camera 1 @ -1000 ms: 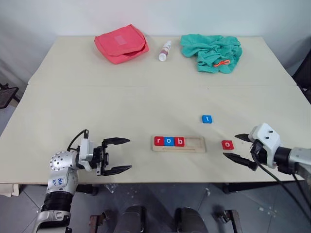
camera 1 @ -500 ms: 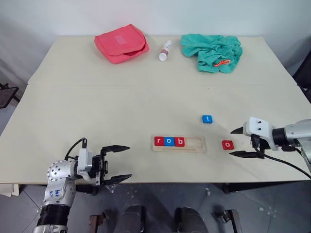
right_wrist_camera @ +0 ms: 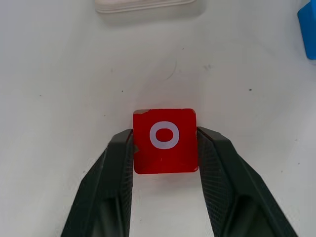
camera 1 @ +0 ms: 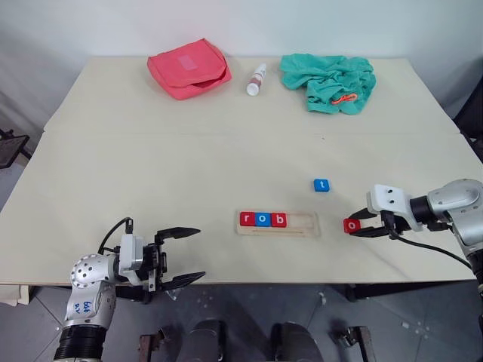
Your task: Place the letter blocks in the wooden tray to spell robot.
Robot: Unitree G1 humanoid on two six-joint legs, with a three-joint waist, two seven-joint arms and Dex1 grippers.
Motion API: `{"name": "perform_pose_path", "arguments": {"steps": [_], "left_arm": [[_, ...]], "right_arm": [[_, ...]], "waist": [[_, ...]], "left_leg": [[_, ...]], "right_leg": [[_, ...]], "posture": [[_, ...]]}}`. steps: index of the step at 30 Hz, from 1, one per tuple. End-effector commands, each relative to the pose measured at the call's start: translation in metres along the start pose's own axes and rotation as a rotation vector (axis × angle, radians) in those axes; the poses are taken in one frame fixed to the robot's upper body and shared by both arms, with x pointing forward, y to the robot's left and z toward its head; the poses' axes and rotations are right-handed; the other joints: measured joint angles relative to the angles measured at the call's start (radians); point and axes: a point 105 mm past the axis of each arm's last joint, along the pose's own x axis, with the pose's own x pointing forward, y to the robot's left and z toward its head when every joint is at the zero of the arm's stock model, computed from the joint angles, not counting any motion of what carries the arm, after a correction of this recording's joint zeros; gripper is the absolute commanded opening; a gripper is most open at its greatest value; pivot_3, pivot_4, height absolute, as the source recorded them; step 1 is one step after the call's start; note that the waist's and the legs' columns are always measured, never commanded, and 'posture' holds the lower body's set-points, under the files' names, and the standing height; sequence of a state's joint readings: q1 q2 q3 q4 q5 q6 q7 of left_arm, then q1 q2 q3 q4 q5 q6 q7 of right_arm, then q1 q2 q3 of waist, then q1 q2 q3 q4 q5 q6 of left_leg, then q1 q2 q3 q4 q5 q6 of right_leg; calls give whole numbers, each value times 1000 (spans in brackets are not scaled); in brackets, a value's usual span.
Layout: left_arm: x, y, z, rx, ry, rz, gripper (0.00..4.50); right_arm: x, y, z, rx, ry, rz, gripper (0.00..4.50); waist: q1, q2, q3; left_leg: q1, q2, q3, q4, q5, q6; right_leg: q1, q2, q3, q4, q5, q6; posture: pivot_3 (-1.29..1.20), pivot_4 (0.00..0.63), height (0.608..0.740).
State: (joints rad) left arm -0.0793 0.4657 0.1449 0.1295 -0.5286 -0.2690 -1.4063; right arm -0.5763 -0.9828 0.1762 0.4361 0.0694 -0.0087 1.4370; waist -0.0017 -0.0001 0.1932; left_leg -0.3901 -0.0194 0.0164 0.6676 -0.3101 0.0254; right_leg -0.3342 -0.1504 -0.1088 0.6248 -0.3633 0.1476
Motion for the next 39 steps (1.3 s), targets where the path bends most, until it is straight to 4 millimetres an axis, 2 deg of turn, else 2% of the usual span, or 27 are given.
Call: {"name": "perform_pose_path", "arguments": {"steps": [1,4,9,11,14,22,32,39], "left_arm": [[1,2,7,27,-27,4,4500],[2,5,5,28,-27,-3,4500],[4,10,4,31,-31,-9,4500],[6,11,4,34,-34,-14,4500],[8,13,4,40,-40,-20,4500],[6,12,5,47,-39,-15,4500],[5,11,5,51,-37,-6,4500],[5,12,5,51,-38,-7,4500]], "right_arm": [[-8,-14,21,29,-54,-79,1444],[-10,-16,52,32,-124,-90,1444],[-1,-6,82,60,-157,-46,1444],[6,1,94,60,-174,-11,1444],[28,12,111,44,-204,41,1444],[48,11,112,48,-208,43,1444],[56,10,110,43,-200,57,1444],[57,12,110,37,-198,66,3875]], "waist": [[0,0,0],[0,1,1],[1,1,1],[4,1,1],[2,1,1],[1,1,1],[0,1,1],[0,1,1]], "left_leg": [[0,0,0,0,0,0],[0,0,0,0,0,0],[-1,0,0,-1,0,-1],[-1,0,-1,-1,0,-1],[-2,-1,-2,-1,0,-1],[-3,-1,-3,-1,0,-1],[-3,-1,-2,-1,0,-1],[-3,-1,-2,-1,0,-1]], "right_leg": [[0,0,0,0,0,0],[-1,0,0,0,0,0],[-2,0,0,0,0,0],[-2,0,0,0,0,0],[-2,0,0,0,0,0],[-3,0,0,1,0,0],[-3,0,-1,2,0,0],[-4,0,-1,2,0,0]], "posture": [[0,150,740],[0,150,740],[0,150,740],[0,150,740],[0,150,740],[0,150,740],[0,150,740],[0,150,740]]}}
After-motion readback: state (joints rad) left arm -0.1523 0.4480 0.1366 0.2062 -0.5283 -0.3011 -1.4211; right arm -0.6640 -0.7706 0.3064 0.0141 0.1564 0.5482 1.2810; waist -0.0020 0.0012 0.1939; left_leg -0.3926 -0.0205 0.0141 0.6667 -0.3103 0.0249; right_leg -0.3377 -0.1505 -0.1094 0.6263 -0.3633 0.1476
